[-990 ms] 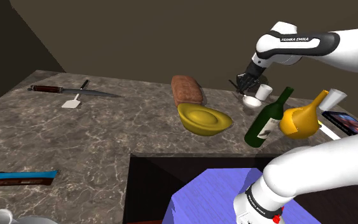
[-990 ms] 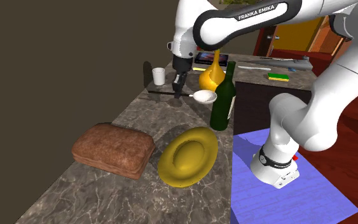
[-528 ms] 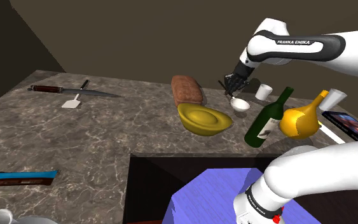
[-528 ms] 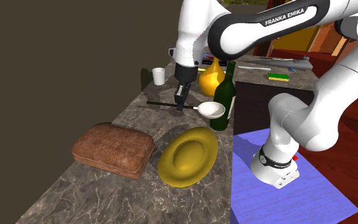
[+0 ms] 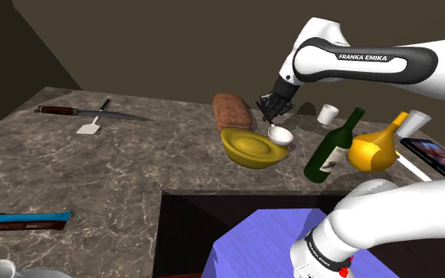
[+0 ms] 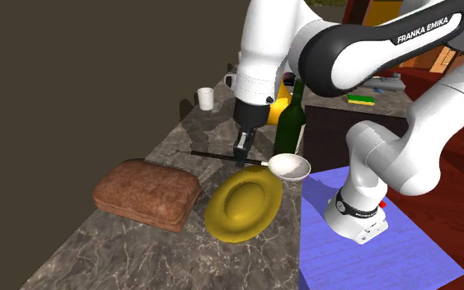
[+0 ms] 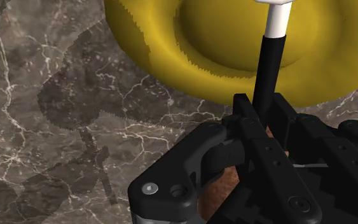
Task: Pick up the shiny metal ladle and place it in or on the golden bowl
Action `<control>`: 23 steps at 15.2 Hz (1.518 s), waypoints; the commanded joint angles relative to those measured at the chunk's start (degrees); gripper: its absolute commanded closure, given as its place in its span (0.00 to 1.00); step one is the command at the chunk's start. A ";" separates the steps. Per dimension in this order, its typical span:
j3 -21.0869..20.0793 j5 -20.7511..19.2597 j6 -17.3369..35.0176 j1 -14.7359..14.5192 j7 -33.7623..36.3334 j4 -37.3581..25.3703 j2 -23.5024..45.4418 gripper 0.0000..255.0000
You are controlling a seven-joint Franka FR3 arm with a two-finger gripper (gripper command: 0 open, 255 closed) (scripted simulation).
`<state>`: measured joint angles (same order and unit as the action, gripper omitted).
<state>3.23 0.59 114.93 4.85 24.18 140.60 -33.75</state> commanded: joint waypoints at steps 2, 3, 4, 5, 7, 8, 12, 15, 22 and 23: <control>-2.88 1.17 1.01 -1.35 3.52 1.20 -0.28 1.00; -2.88 1.18 1.81 -1.36 3.50 1.90 -0.17 1.00; -2.88 1.19 2.62 -1.36 3.47 2.58 -0.05 1.00; -2.88 1.21 3.44 -1.37 3.45 3.26 0.09 1.00; -2.88 1.24 5.08 -1.38 3.39 4.58 0.41 1.00; -2.88 1.25 5.92 -1.38 3.37 5.23 0.60 1.00; -2.87 1.32 9.31 -1.41 3.26 7.71 1.51 1.00; -2.86 1.38 11.92 -1.44 3.17 9.46 2.37 1.00; -2.86 1.40 12.91 -1.45 3.13 10.08 2.74 1.00; -2.86 1.40 12.91 -1.45 3.13 10.08 2.74 1.00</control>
<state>0.37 1.99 127.82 3.40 27.31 150.69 -31.03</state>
